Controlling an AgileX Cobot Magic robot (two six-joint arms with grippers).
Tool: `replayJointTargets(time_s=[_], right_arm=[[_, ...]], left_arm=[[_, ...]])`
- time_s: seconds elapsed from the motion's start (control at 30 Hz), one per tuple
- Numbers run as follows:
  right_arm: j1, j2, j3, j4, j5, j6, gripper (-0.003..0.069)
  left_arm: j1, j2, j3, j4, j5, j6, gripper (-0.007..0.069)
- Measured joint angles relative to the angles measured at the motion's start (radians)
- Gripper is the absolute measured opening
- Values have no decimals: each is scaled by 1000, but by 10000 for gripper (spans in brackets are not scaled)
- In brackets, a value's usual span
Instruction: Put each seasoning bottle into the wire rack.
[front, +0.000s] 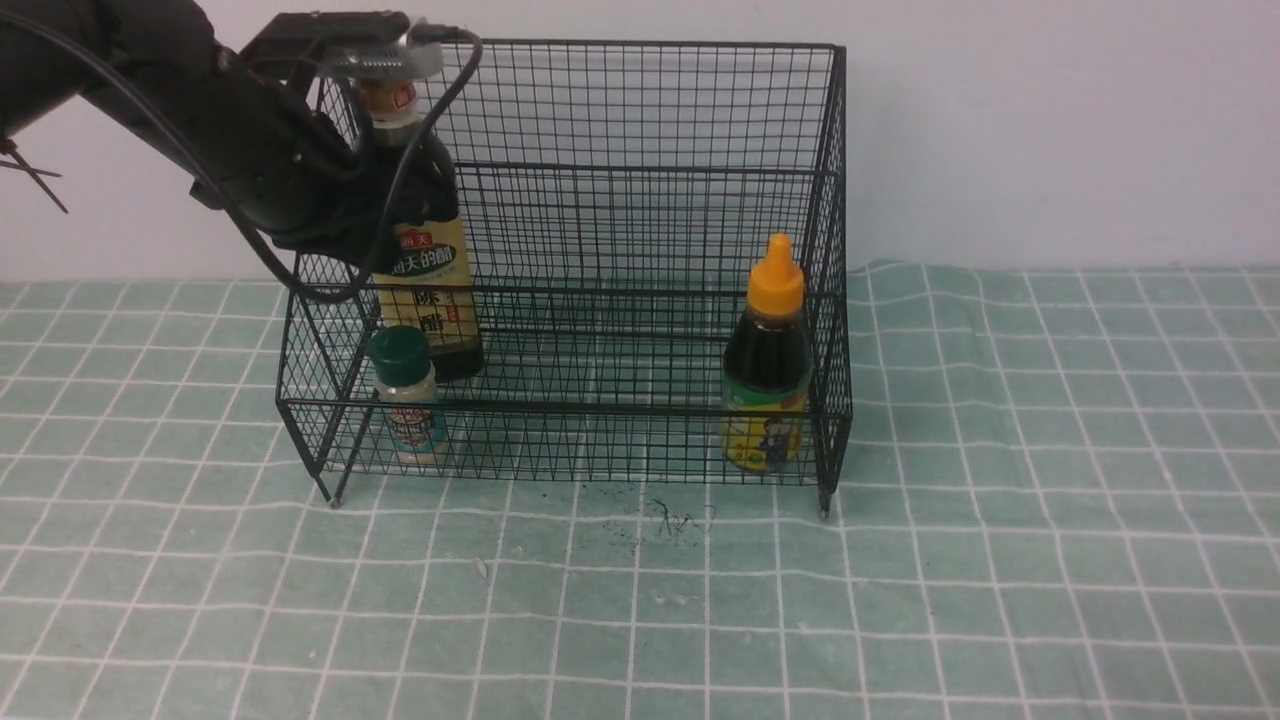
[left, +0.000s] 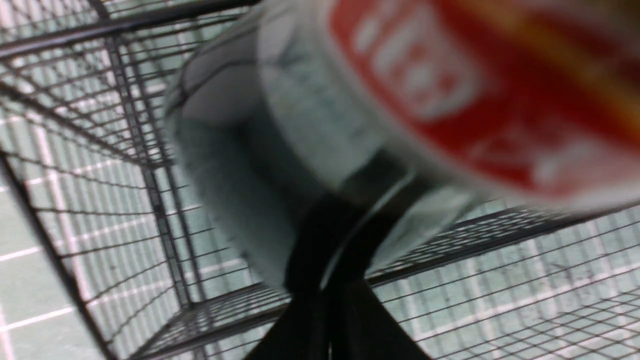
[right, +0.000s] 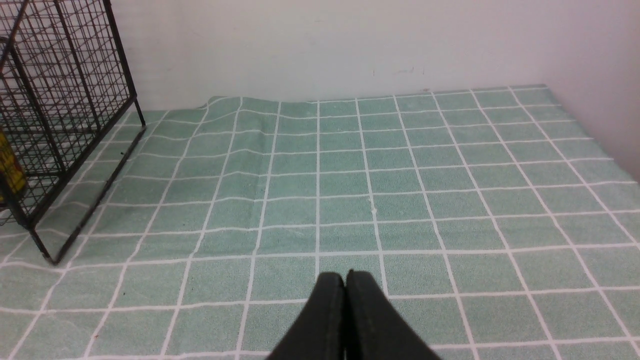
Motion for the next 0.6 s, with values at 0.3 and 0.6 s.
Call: replayJointTargets(time_s=[0.3, 0.6], right_arm=[[0, 0, 0, 0, 0, 0, -13], [0, 0, 0, 0, 0, 0, -13]], left_arm=[[0, 0, 0, 36, -37, -26, -6], [0, -90, 1, 116, 62, -110, -6]])
